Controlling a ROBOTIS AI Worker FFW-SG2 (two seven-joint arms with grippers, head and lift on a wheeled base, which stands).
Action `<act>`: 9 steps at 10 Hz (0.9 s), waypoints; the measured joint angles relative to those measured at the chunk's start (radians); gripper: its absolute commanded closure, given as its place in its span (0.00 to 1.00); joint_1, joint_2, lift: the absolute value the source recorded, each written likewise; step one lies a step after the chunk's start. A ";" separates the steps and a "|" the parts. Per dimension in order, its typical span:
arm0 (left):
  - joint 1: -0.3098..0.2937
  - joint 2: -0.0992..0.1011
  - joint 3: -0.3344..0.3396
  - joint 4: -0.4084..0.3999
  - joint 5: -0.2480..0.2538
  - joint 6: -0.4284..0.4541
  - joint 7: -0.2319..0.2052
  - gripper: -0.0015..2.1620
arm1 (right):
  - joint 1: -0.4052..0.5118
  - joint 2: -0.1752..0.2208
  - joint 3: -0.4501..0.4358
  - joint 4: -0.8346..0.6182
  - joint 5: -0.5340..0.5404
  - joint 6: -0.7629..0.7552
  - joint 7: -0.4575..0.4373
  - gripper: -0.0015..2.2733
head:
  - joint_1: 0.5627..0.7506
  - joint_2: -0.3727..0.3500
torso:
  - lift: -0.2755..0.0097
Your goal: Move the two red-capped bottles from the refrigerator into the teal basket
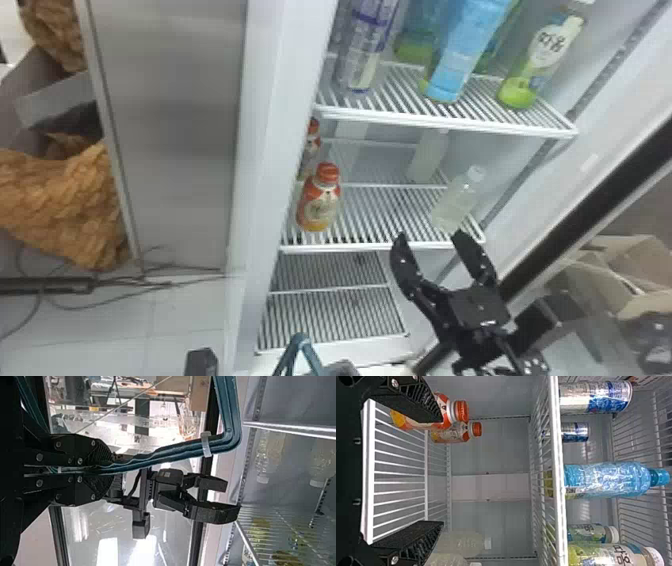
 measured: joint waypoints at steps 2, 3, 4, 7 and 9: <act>0.000 0.000 0.000 0.000 0.000 0.000 0.000 0.50 | 0.000 0.000 0.000 -0.001 0.000 0.000 0.000 0.04 | 0.70 0.03 | 0.17; 0.000 0.000 0.000 0.000 0.000 0.000 -0.001 0.50 | 0.000 0.000 0.000 -0.002 0.000 0.000 0.000 0.04 | 0.70 0.03 | 0.17; 0.000 0.000 0.000 0.000 0.000 0.000 -0.001 0.50 | 0.000 0.000 0.000 -0.002 0.000 0.000 0.000 0.04 | 0.70 0.03 | 0.17; 0.001 0.000 0.000 0.000 0.000 0.000 -0.001 0.50 | 0.001 0.000 0.000 -0.002 -0.002 0.000 0.001 0.04 | 0.70 0.03 | 0.17; 0.001 0.000 0.000 0.000 0.000 0.001 -0.002 0.50 | 0.002 0.000 0.000 -0.002 -0.002 0.000 0.000 0.04 | 0.70 0.03 | 0.17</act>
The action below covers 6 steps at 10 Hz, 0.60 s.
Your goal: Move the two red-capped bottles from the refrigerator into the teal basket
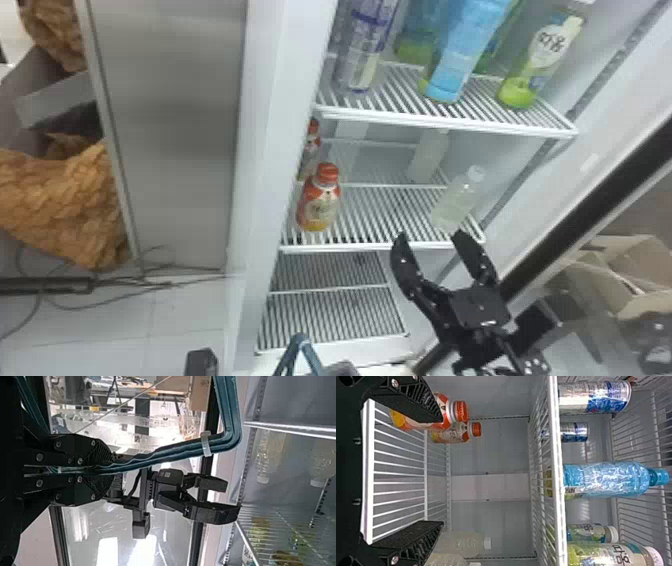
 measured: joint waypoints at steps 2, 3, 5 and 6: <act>0.000 0.000 0.000 0.000 0.000 0.001 0.000 0.50 | 0.001 0.000 0.000 0.000 0.000 0.000 0.000 0.04 | 0.70 0.03 | 0.17; 0.001 0.000 0.000 0.000 0.000 0.001 0.000 0.50 | 0.001 0.000 0.000 0.000 0.000 0.000 0.000 0.04 | 0.70 0.03 | 0.17; 0.001 0.000 0.000 0.000 0.000 0.001 0.000 0.50 | 0.001 0.000 0.000 0.000 -0.002 0.000 0.000 0.04 | 0.70 0.03 | 0.17; 0.001 0.000 0.000 0.000 0.000 0.001 0.000 0.50 | 0.001 0.000 0.000 0.000 -0.002 -0.001 0.000 0.04 | 0.70 0.03 | 0.17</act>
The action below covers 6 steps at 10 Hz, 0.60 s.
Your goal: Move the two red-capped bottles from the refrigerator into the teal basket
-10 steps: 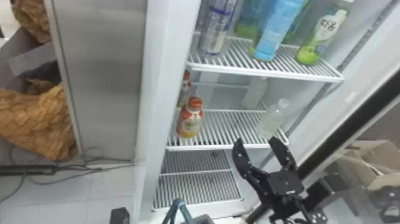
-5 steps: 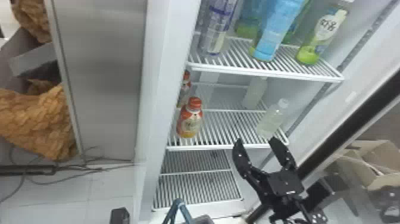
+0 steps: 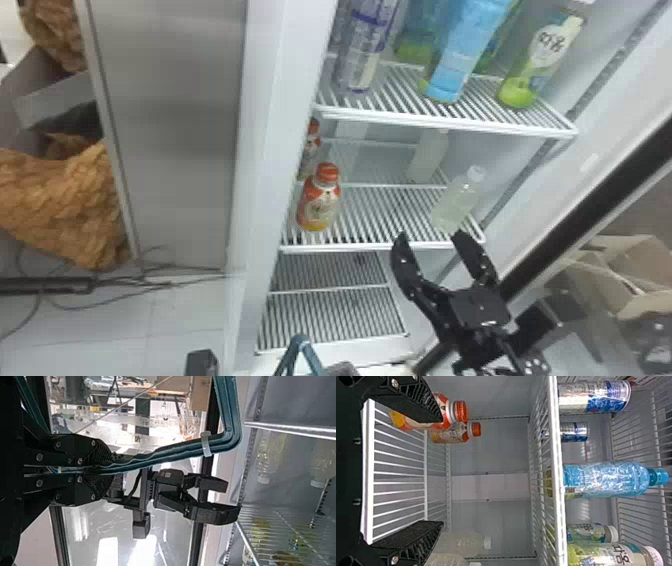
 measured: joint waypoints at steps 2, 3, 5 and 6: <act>0.000 0.000 -0.001 0.000 0.000 0.000 0.000 0.50 | 0.000 0.000 0.000 0.000 -0.002 -0.002 0.000 0.04 | 0.70 0.03 | 0.17; 0.000 0.000 -0.002 0.000 0.000 0.000 0.000 0.50 | 0.000 0.000 0.000 0.002 -0.002 -0.004 0.000 0.04 | 0.70 0.03 | 0.17; -0.001 0.000 -0.002 0.000 0.001 0.000 0.000 0.50 | 0.000 0.000 0.000 0.003 -0.002 -0.006 0.000 0.04 | 0.70 0.03 | 0.17; -0.002 0.000 -0.001 0.000 0.000 0.000 0.000 0.50 | 0.000 0.000 0.000 0.004 -0.002 -0.006 0.000 0.04 | 0.70 0.03 | 0.17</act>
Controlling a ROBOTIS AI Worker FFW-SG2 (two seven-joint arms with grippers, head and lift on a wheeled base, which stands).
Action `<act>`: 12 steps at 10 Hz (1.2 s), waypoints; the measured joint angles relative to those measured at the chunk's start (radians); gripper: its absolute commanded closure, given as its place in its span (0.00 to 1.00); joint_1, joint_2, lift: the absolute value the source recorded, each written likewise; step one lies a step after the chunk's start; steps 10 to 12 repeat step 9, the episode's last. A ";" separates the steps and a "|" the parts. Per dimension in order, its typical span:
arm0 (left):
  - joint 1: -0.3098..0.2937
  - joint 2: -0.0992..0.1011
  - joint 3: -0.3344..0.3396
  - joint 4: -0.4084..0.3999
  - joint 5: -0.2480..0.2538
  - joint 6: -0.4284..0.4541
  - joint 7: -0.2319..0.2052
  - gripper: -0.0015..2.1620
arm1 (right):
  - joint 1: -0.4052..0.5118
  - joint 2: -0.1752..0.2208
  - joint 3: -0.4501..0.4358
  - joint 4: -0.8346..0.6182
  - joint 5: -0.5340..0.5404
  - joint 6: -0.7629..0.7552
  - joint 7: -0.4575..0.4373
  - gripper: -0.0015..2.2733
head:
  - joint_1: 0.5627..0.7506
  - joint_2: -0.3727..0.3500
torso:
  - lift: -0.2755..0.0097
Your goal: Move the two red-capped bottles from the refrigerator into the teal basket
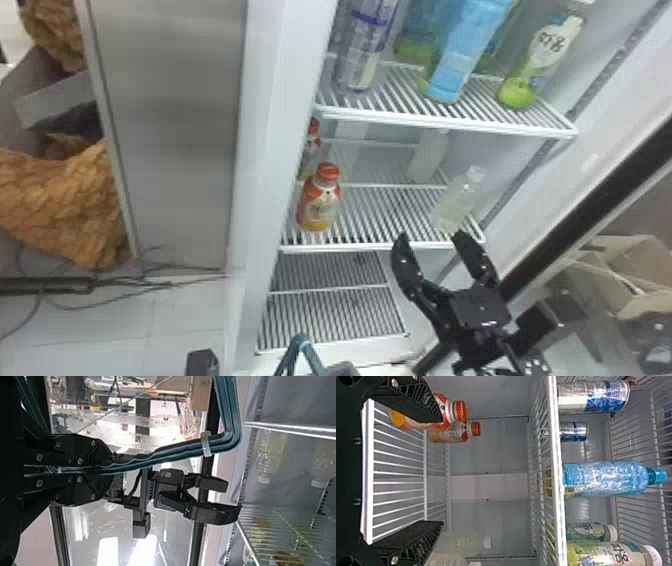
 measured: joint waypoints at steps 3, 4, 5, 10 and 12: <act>0.000 0.001 0.000 0.000 -0.001 0.000 0.000 0.50 | 0.000 0.000 0.000 0.001 0.000 0.000 0.000 0.04 | 0.70 0.03 | 0.17; 0.000 0.001 0.000 0.000 -0.001 0.000 0.000 0.50 | 0.000 0.000 0.000 0.002 0.000 0.000 0.000 0.04 | 0.70 0.03 | 0.17; 0.000 0.002 0.000 0.000 -0.001 0.000 0.000 0.50 | 0.000 0.000 0.000 0.003 -0.001 0.000 0.000 0.04 | 0.70 0.03 | 0.17; 0.000 0.002 0.001 0.000 0.003 -0.002 0.000 0.50 | -0.004 0.000 0.000 0.025 -0.015 -0.027 -0.001 0.05 | 0.70 0.03 | 0.17; 0.000 0.002 0.001 0.000 0.003 -0.002 0.000 0.50 | -0.004 0.000 0.000 0.025 -0.015 -0.027 -0.001 0.05 | 0.70 0.03 | 0.17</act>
